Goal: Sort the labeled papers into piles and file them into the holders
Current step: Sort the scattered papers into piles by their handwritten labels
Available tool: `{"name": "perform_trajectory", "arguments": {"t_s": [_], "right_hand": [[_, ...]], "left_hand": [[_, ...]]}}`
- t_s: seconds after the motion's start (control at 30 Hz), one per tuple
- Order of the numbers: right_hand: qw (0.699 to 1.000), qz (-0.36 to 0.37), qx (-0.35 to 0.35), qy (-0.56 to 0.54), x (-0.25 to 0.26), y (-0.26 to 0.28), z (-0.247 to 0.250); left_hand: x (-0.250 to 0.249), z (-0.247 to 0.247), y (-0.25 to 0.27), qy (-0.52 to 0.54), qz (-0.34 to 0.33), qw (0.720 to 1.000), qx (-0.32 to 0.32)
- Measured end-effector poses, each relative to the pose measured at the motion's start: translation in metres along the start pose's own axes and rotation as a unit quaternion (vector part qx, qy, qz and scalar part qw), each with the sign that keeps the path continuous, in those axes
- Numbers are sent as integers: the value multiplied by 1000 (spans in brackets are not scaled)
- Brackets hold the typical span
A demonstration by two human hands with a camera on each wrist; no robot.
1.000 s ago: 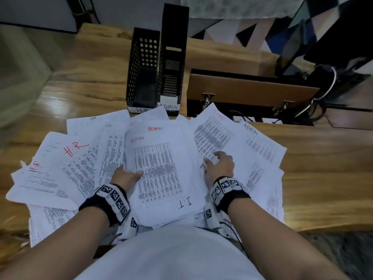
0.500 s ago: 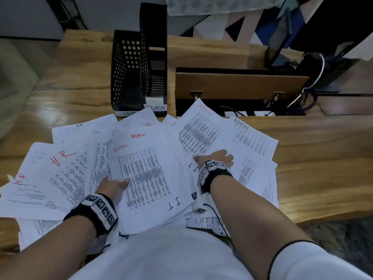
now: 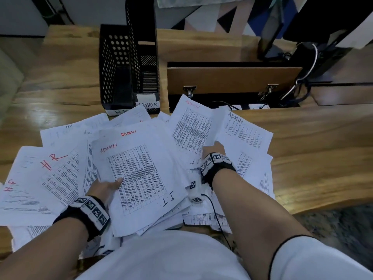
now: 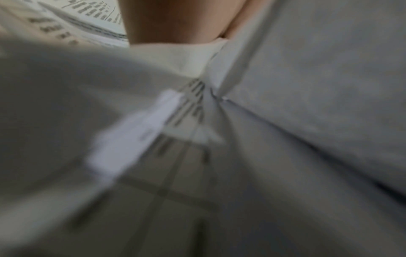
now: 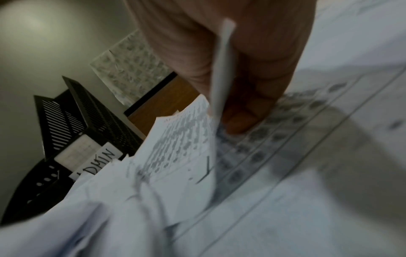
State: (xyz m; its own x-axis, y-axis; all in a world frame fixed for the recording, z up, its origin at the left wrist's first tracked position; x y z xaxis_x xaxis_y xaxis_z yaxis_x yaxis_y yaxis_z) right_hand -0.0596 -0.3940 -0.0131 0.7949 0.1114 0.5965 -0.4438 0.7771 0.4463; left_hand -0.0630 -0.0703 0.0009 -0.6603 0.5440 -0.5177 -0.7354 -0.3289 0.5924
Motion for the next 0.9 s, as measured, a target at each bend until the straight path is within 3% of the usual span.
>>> {"name": "perform_trajectory", "arguments": {"t_s": [0.1,0.2,0.3,0.4,0.5,0.6,0.7,0.9], "right_hand": [[997,17,-76,20,-24,-14,28],[983,-56,-144,103,-63,-18,65],[970,-93,-161,158,-113,-39,86],[974,-103,-168,115,-122,-35,102],[985,-107,-138,3,-111,-20,109],[977,-119,-142,-106,-108,-24,102],[977,-106,-146,-115,-102,-22,101],[954,-38,-247,-168,-100,-25,128]], "left_hand": [[2,3,-5,0,4,1000,-7],[6,3,-9,25,16,1000,-3],[6,3,-8,39,19,999,-9],[6,4,-8,41,18,999,-9],[6,5,-7,47,25,999,-2],[4,5,-4,67,34,997,2],[5,5,-2,61,35,997,3],[-2,6,11,31,11,999,1]]}}
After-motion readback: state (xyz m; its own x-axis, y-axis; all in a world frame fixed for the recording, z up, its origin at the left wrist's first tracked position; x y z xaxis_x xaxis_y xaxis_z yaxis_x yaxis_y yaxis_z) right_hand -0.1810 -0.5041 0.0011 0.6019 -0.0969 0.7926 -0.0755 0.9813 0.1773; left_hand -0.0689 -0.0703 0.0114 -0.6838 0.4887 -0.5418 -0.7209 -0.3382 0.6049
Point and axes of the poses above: each hand's wrist, its own y-axis away from the middle knuckle, its own z-axis out of the back of the hand, x = y × z, the point moved 1 cm from there along -y, towards the middle knuckle, and after that the axes turned 9 degrees about -x, right-handed, at the moved point
